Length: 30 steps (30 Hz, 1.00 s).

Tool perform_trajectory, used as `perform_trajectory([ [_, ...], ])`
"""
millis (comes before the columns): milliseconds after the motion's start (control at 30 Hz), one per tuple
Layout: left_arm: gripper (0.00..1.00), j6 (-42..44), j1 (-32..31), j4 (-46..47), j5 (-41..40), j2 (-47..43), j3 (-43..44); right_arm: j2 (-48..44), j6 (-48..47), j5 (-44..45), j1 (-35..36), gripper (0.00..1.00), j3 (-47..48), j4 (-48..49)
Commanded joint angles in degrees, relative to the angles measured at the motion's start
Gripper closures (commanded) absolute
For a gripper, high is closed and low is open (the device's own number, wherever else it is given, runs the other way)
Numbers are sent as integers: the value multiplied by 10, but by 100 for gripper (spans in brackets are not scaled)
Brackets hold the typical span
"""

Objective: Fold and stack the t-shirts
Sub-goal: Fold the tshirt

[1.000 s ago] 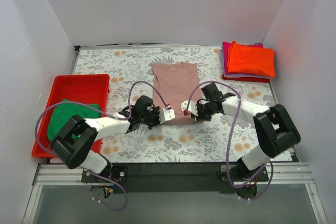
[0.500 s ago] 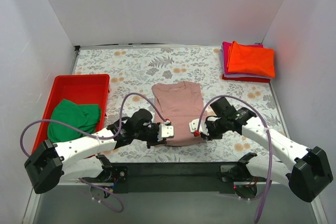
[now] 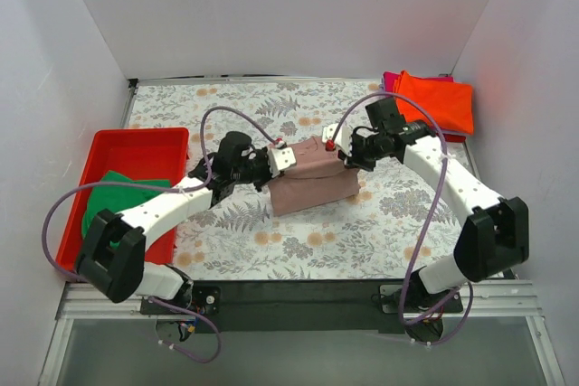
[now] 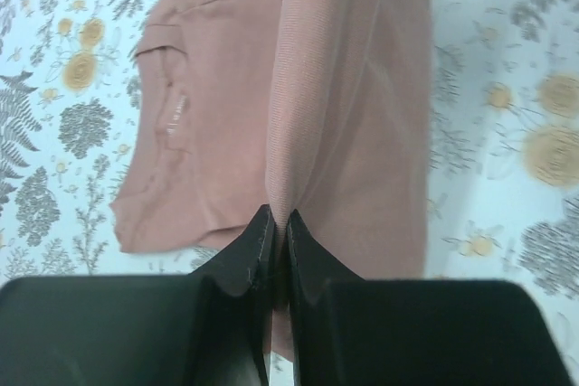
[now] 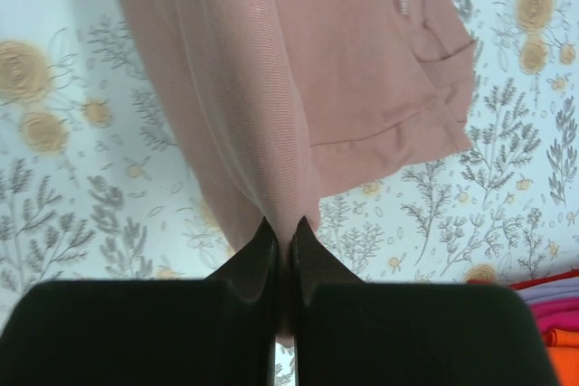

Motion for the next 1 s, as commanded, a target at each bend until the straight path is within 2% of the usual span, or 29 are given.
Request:
perform_trajectory([
  [0, 100, 13, 28, 53, 8, 41, 53, 53, 21, -15, -29, 99, 75, 13],
  [33, 100, 9, 38, 84, 8, 69, 61, 81, 25, -18, -31, 99, 88, 15],
  [233, 100, 1, 64, 126, 0, 150, 125, 159, 60, -6, -45, 99, 186, 46],
  [367, 100, -12, 82, 131, -8, 197, 150, 209, 70, -7, -52, 99, 223, 58],
  [733, 100, -52, 115, 134, -25, 251, 162, 302, 111, 0, -54, 99, 271, 93],
  [867, 100, -67, 119, 105, -31, 281, 191, 328, 132, 6, -54, 99, 296, 103],
  [900, 100, -74, 119, 96, -46, 287, 206, 334, 144, 8, -53, 96, 302, 106],
  [933, 91, -97, 120, 87, -54, 292, 216, 347, 150, 11, -52, 91, 308, 107],
  [967, 75, -111, 120, 78, -68, 307, 227, 353, 158, 17, -53, 69, 319, 108],
])
